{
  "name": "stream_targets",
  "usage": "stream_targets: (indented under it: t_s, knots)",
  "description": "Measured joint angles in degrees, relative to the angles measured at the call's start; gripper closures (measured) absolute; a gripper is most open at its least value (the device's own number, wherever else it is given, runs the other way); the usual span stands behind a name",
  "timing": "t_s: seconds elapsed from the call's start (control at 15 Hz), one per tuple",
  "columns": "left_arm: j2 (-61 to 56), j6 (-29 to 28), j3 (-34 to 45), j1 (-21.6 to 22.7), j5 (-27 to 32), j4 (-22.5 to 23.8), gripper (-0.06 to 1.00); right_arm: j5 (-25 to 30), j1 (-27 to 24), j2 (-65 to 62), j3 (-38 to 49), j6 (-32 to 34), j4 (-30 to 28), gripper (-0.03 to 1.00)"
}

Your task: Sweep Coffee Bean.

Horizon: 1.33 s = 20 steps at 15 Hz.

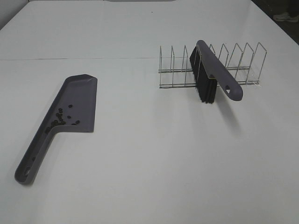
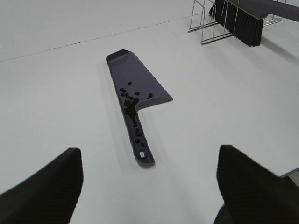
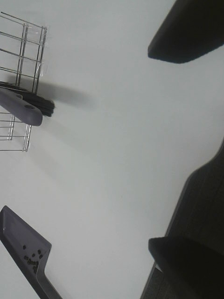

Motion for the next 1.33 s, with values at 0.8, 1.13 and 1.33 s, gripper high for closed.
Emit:
stream_targets:
  t_s: [0.8,1.13,1.33]
  knots:
    - [-0.4,-5.2,0.0,0.0,0.0,3.7,0.22,0.0,0.0,0.0,0.0,0.7,0.2,0.04]
    - [-0.4,-5.4,0.0,6.2,0.0,3.7,0.22,0.0,0.0,0.0,0.0,1.3,0.2,0.04]
    - [-0.4,-5.4,0.0,12.7,0.0,3.7,0.22,0.1,0.0,0.0,0.0,1.4,0.2,0.04]
